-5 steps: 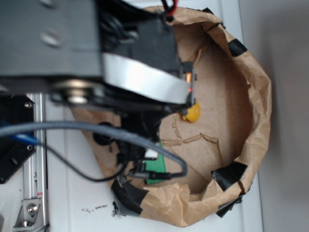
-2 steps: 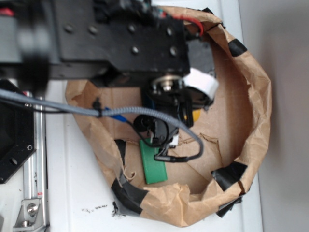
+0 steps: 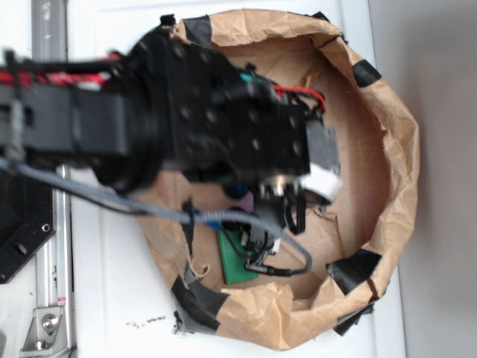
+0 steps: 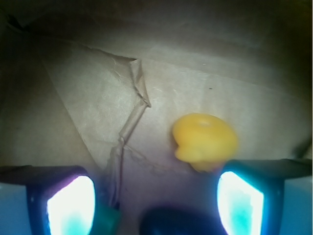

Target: Grab the yellow duck.

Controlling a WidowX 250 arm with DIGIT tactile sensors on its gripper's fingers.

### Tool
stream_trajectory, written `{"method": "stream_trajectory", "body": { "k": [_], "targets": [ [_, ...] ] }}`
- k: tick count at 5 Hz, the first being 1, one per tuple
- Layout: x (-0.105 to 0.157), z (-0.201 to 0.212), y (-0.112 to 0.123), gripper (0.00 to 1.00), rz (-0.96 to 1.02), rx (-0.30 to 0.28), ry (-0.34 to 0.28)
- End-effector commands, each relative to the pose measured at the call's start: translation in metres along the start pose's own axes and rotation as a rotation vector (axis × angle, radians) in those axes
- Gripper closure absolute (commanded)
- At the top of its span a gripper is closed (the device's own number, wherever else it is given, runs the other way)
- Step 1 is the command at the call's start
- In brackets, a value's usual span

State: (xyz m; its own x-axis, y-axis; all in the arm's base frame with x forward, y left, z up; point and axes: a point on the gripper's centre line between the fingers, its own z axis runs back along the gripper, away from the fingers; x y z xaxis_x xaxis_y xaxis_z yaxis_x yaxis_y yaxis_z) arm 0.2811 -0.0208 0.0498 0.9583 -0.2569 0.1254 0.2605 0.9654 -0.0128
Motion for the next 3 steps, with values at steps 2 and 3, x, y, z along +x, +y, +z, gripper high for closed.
{"method": "stream_trajectory", "body": {
  "k": [2,3],
  "targets": [
    [0.026,0.004,-0.007,0.0,-0.031,0.001,-0.063],
    [0.025,-0.014,-0.005,0.0,-0.012,-0.034,-0.045]
  ]
}}
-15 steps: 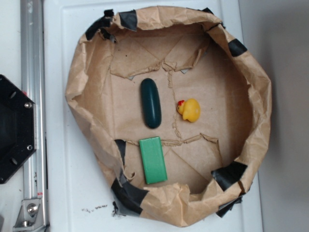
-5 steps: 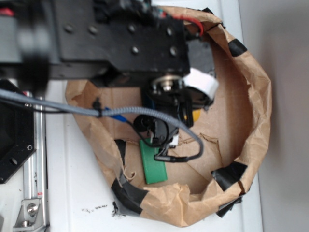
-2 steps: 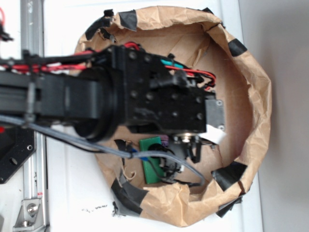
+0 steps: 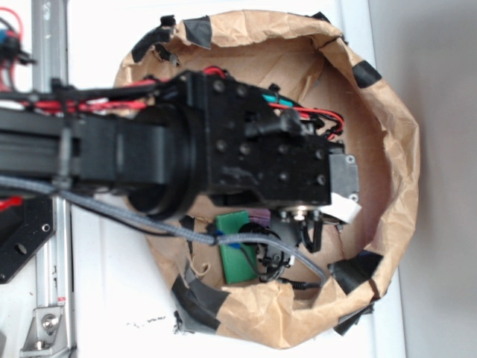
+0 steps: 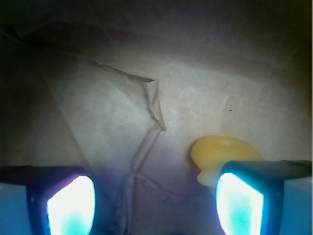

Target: Grab the yellow duck.

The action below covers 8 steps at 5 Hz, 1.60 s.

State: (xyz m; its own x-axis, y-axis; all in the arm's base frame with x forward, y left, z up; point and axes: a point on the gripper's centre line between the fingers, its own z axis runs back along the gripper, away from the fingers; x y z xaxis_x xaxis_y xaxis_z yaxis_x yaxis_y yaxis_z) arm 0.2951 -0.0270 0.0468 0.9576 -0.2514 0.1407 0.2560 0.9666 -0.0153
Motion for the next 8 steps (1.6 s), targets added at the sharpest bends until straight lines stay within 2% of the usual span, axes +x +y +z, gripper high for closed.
{"method": "stream_trajectory", "body": {
  "k": [1,2,3,4,6,8],
  "targets": [
    [0.002,-0.022,0.002,0.0,0.028,-0.063,-0.072],
    [-0.006,-0.015,0.009,0.0,0.042,-0.029,-0.089],
    [-0.015,0.013,0.026,0.0,0.081,0.014,-0.105],
    [-0.019,0.034,0.034,0.0,0.115,0.033,-0.136],
    [-0.009,0.046,0.025,0.0,0.092,0.011,-0.162],
    [-0.007,0.023,0.01,0.0,0.077,-0.051,-0.145]
  ]
}}
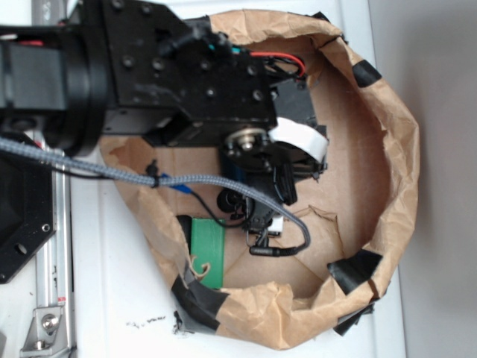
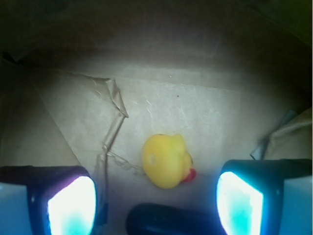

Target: Grab the yellow duck.

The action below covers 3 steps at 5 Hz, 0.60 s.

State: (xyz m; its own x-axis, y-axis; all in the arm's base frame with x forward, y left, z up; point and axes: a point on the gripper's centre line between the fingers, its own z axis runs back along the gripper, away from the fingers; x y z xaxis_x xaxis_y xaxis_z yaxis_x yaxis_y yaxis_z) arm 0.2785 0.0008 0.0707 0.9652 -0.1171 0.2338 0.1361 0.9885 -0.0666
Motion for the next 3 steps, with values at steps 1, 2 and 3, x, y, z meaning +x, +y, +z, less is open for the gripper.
{"method": "stream_trajectory", "body": {
  "k": [1,2,3],
  "targets": [
    [0.014,-0.014,-0.023,0.0,-0.046,-0.047,-0.049],
    [0.016,-0.026,-0.03,0.0,-0.049,-0.06,-0.024],
    [0.007,-0.033,-0.028,0.0,-0.051,-0.042,0.012]
  ]
}}
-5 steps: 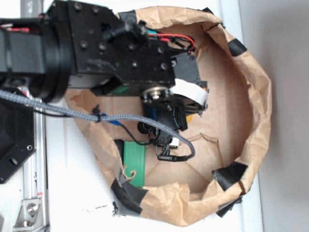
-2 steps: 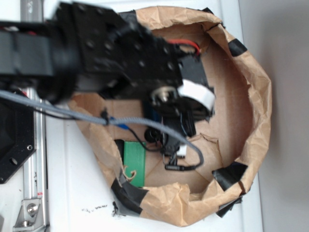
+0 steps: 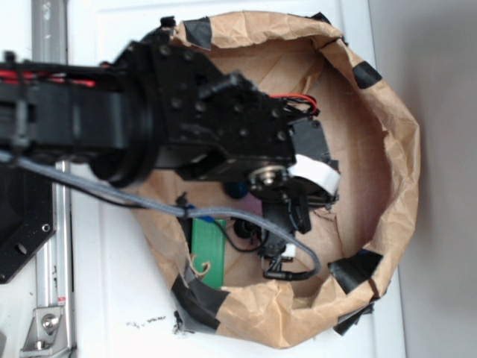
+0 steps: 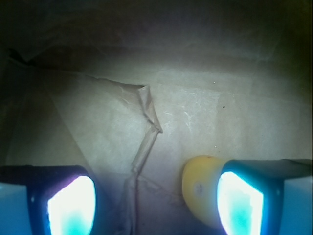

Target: Grab the yellow duck.

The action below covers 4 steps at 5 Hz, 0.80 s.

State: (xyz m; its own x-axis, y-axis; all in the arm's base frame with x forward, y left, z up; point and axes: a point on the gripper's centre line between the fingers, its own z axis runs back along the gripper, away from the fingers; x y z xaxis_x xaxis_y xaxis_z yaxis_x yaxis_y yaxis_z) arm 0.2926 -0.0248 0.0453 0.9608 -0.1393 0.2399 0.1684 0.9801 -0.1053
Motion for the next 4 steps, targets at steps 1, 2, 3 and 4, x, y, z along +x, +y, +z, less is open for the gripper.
{"method": "stream_trajectory", "body": {
  "k": [1,2,3,4],
  "targets": [
    [-0.013,-0.004,0.004,0.0,0.005,0.011,0.032],
    [-0.025,-0.01,0.004,0.0,0.022,-0.001,0.076],
    [-0.034,-0.015,-0.002,0.0,0.019,0.007,0.093],
    [-0.033,-0.021,0.003,0.0,0.034,0.043,0.119]
  ]
}}
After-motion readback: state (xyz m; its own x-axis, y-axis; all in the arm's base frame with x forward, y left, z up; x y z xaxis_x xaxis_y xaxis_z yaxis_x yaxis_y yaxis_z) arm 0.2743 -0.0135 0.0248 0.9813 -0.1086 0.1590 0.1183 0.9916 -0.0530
